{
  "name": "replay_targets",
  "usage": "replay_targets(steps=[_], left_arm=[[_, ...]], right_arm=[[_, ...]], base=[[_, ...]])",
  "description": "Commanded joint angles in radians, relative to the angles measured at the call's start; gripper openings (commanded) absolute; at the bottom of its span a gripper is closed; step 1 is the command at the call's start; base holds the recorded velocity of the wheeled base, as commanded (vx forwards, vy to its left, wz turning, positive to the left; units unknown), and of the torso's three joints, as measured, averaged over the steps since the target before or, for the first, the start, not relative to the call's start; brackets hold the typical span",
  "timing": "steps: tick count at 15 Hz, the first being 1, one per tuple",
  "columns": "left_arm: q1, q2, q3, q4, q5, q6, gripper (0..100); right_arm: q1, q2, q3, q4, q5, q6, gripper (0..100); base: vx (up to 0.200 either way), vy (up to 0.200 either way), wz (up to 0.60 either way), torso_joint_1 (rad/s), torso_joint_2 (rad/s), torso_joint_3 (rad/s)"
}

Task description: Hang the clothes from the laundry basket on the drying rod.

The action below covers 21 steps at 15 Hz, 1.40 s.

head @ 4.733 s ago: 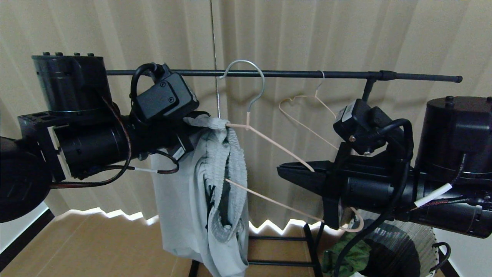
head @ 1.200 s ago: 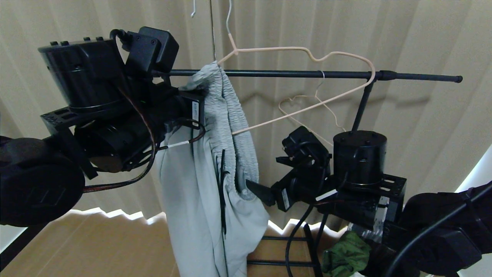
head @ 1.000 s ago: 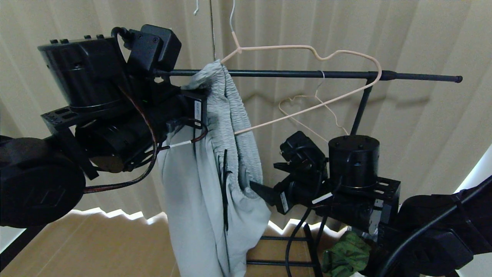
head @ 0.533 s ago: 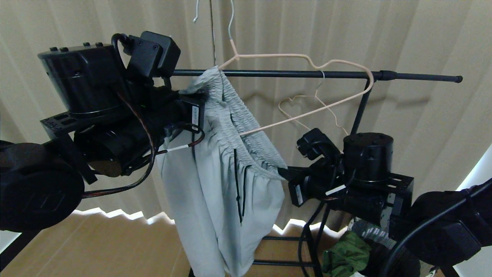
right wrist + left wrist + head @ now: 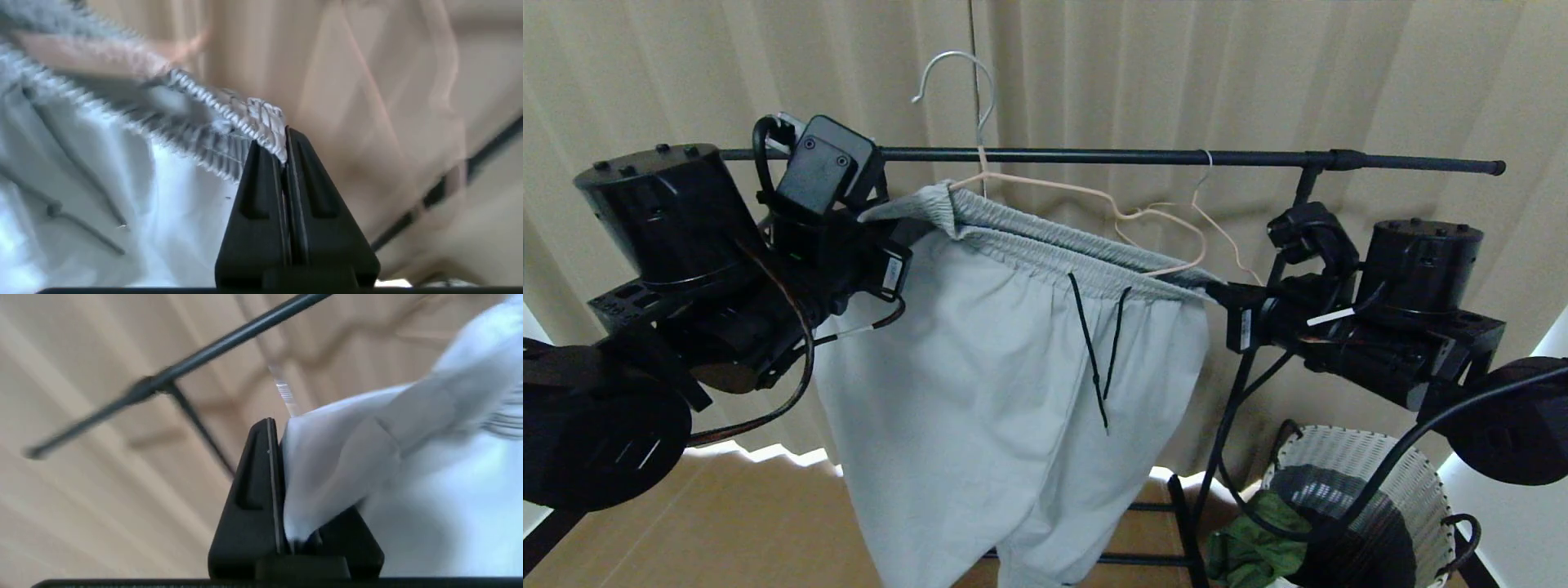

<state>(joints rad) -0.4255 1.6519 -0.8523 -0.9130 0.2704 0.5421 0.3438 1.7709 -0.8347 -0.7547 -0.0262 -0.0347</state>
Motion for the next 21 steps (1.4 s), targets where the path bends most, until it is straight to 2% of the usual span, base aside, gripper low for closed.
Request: replay_targets(steps=[1,5,8,10,11,12,16,21], left_arm=[[0.036,0.012,0.042,-0.029,0.001,0.03,0],[0.07,0.012,0.119,-0.069,-0.022,0.131,0],[0.068,0.028,0.128,-0.076,-0.023,0.137,0],[0.064,0.043,0.125,-0.081,-0.022,0.131,0],[0.053,0.054,0.121,-0.089,-0.022,0.127,0],[0.044,0.062,0.118,-0.103,-0.022,0.125,0],[0.028,0.072,0.119,-0.115,-0.022,0.102,0],[-0.018,0.078,0.124,-0.115,-0.017,0.062,0]], right_arm=[[-0.029,-0.008,-0.006,-0.002,-0.003,-0.001,0],[-0.02,-0.047,0.02,0.006,0.008,-0.001,0],[0.06,-0.126,0.1,0.014,0.098,-0.004,0],[0.129,-0.157,0.118,0.029,0.101,-0.01,0],[0.158,-0.176,0.117,0.08,0.103,-0.031,0],[0.173,-0.192,0.114,0.129,0.103,-0.053,100],[0.205,-0.205,0.111,0.147,0.1,-0.073,100],[0.219,-0.165,0.088,0.066,0.121,-0.195,100]], base=[[0.0,0.0,0.0,0.0,0.0,0.0],[0.0,0.0,0.0,0.0,0.0,0.0],[0.0,0.0,0.0,0.0,0.0,0.0],[0.0,0.0,0.0,0.0,0.0,0.0],[0.0,0.0,0.0,0.0,0.0,0.0],[0.0,0.0,0.0,0.0,0.0,0.0],[0.0,0.0,0.0,0.0,0.0,0.0],[0.0,0.0,0.0,0.0,0.0,0.0]])
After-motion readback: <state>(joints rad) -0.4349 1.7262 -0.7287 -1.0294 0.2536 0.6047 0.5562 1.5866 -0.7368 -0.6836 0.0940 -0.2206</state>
